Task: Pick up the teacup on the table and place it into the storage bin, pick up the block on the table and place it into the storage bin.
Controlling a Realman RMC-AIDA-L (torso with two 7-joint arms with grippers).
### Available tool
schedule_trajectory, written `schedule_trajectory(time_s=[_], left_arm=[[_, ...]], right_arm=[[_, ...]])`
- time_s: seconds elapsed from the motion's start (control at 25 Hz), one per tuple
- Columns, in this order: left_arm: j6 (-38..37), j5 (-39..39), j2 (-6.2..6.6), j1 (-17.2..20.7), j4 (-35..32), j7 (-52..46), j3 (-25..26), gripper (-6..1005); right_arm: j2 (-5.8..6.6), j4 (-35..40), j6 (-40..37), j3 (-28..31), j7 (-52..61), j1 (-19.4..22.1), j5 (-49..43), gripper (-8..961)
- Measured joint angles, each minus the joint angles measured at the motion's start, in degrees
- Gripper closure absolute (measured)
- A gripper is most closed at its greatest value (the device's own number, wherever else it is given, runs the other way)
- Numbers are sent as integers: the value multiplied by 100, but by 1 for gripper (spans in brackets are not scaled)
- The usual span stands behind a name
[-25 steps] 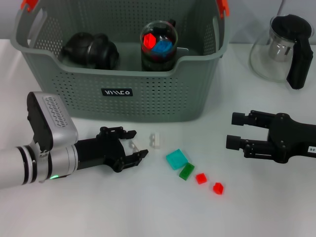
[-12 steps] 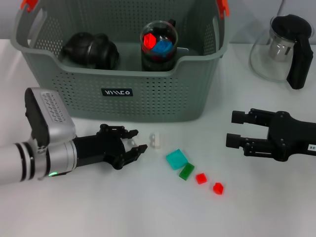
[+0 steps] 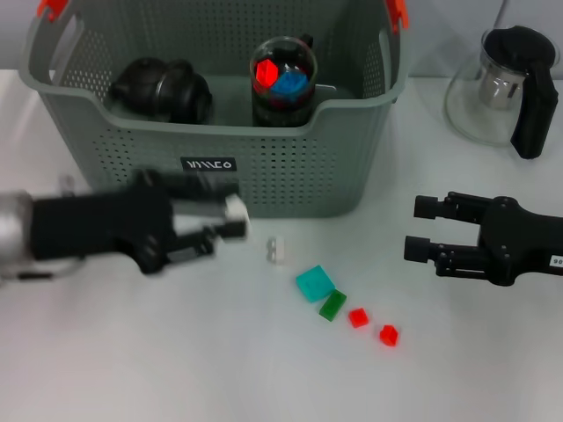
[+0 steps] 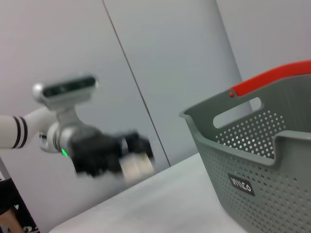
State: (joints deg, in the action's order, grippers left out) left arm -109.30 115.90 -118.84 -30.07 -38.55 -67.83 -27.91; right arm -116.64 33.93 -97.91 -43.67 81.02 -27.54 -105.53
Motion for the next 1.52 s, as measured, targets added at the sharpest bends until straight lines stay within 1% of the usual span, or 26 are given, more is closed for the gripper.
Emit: schedule_trajectory(time_s=[0.12,0.2,0.28,0.4,0.56,0.64,0.72,0.92,0.96,1.04,1.12,1.2,1.32,1.4,1.52], left_arm=[[-621,-306,172,-209,15,-217,433,584],[-758,-667,229,-311,-1,-363,482,582],[-765,-1103,255,-439,-41,-506,472,581],[-504,-1430,265,-806,-76,-702,477,578],[384,-1481,226,-1339,-143,-1010,364,575],[869,-1457,221,-1544,-167,-1218,102,573],[1573,-1431,225,-1703,-252,-1588,-420,572],[3415,-1245,243,-1820,-635,-2681,-2086,568],[3794,-1111,245,-1848,-671,-2880,-2382,567],[4328,-791,225,-1899,-700,-3149,-2757,565],[5073,-257,143,-1949,-708,-3446,-3074,564],[5633,130,43,-1960,-708,-3595,-3224,562],[6178,508,-99,-1963,-691,-3666,-3296,560],[6366,655,-146,-1965,-648,-3671,-3314,558],[6412,730,-157,-2006,-540,-3676,-3336,556]], right_arm=[[-4,0,1,0,0,-7,-2,131],[-6,0,0,-1,-2,-13,-3,131],[-7,0,0,-1,-5,-20,-3,132],[-14,-1,0,-1,-16,-21,-3,132],[-27,0,-2,-1,-35,-23,-3,131],[-30,0,-1,-7,-39,-23,-3,130],[-32,0,6,-13,-44,-24,-3,129],[-34,-4,26,-9,-55,-17,-3,130],[-35,-4,33,-9,-55,-17,-2,130],[-40,-5,48,-9,-56,-19,-3,130],[-45,-4,52,-9,-57,-23,-3,131],[-49,-3,55,-14,-58,-24,-2,131],[-52,0,59,-21,-60,-24,-3,131],[-53,-1,60,-23,-61,-23,-2,131],[-52,-4,61,-21,-61,-15,-2,132]])
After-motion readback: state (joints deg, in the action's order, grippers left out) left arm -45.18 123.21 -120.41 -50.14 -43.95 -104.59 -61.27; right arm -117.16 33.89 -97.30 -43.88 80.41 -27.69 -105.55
